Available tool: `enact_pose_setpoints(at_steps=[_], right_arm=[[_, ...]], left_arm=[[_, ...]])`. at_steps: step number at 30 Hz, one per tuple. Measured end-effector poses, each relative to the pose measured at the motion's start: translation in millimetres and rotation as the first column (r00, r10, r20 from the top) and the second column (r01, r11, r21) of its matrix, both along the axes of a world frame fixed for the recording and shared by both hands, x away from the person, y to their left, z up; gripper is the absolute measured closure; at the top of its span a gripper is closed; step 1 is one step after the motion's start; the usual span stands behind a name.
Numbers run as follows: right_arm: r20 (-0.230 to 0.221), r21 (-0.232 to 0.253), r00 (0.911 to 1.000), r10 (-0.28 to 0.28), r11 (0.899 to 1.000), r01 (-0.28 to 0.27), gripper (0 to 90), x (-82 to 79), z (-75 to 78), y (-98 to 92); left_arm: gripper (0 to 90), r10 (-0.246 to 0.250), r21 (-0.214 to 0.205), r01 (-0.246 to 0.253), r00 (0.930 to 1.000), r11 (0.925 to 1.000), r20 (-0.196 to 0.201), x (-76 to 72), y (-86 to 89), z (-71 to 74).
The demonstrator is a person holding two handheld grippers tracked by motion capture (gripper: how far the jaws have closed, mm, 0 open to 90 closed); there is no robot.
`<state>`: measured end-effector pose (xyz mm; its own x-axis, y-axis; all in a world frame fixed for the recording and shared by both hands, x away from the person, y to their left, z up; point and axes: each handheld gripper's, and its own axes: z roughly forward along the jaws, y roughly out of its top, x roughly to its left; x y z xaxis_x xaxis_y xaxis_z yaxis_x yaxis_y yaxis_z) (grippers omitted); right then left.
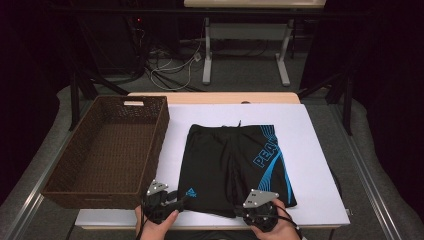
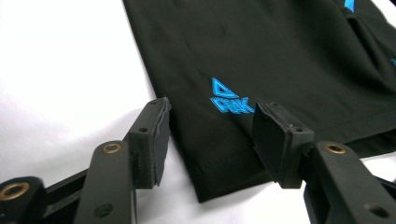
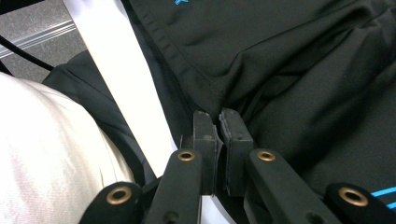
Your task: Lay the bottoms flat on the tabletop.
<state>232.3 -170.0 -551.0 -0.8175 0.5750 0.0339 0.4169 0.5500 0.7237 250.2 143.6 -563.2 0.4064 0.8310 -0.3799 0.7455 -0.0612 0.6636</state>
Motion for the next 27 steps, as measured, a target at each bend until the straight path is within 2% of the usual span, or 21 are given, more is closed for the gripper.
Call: enact_pose_setpoints(at_steps=[6,8,12,16,18,27], right_arm=[[0.003,0.009,1.0,0.008,1.0,-0.008,86.3,1.0,-1.6,0.6],[0.006,0.011,0.9999,0.009,1.0,-0.009,86.3,2.0,-2.1,0.3],[-0.001,0.012,0.9999,0.012,1.0,-0.012,86.2,1.9,-2.3,1.2],[-0.004,0.018,1.0,0.008,1.0,-0.008,86.1,2.6,-2.8,1.6],[-0.005,0.02,0.9999,0.012,1.0,-0.012,86.0,2.9,-3.1,2.2],[-0.001,0.031,0.9999,0.012,0.999,-0.012,84.2,4.5,-3.8,1.7]], left_arm=[[53.3,-0.054,0.009,0.055,0.9982,0.9985,-0.027,-2.9,1.8,1.6],[55.7,-0.055,0.008,0.056,0.9977,0.9984,-0.039,-2.6,1.9,2.1],[61.7,-0.077,0.041,0.078,0.9966,0.9961,-0.032,-2.4,-1.1,2.6],[65.4,-0.106,0.039,0.107,0.994,0.9935,-0.027,-1.5,-6.5,1.9],[67.7,-0.128,0.06,0.129,0.9915,0.9898,-0.02,-0.7,-9.8,1.9],[81.1,-0.15,0.051,0.151,0.9885,0.9872,-0.02,1.6,-11.3,0.7]])
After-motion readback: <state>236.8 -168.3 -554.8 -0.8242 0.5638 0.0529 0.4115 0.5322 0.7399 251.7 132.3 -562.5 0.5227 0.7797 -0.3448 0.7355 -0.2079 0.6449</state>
